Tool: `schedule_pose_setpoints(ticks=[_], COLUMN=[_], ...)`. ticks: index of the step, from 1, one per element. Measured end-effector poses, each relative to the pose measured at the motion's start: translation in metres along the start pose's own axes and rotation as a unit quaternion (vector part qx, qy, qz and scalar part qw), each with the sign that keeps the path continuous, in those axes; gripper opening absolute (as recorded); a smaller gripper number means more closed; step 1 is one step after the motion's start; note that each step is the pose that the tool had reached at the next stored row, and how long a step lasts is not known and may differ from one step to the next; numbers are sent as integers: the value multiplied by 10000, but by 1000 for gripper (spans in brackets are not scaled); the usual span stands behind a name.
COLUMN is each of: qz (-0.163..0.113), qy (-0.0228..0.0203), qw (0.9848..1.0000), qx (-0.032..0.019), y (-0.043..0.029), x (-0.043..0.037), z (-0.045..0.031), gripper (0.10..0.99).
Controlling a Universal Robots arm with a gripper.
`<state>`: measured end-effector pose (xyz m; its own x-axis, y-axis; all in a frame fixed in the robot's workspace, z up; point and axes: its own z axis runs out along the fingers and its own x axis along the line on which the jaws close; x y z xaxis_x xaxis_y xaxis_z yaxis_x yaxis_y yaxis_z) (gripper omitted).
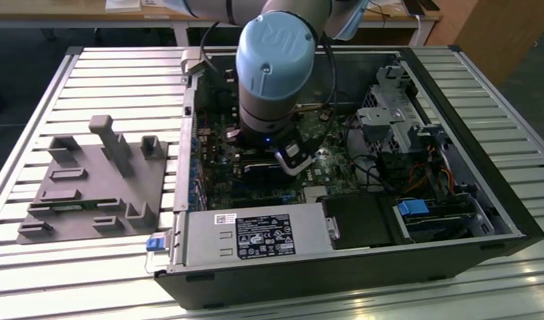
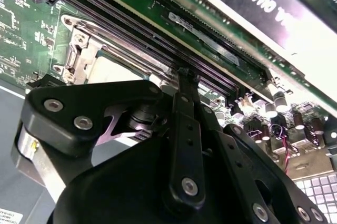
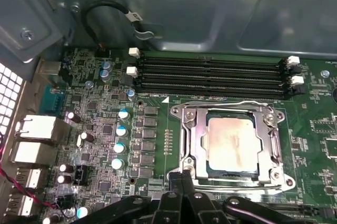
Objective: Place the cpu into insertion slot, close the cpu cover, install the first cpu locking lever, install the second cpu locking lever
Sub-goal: 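Install the second cpu locking lever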
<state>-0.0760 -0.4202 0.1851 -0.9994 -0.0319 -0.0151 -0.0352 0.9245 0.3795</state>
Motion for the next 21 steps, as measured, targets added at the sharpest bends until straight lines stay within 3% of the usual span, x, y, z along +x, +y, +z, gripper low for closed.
schedule_pose_setpoints(ticks=[5,9,21], qz=[-1,0,-1], qy=[-2,-2,0], qw=[10000,10000,10000], qx=[-42,-46,4], y=[-12,-12,-8], x=[18,23,54], z=[30,34,29], gripper=[106,106,106])
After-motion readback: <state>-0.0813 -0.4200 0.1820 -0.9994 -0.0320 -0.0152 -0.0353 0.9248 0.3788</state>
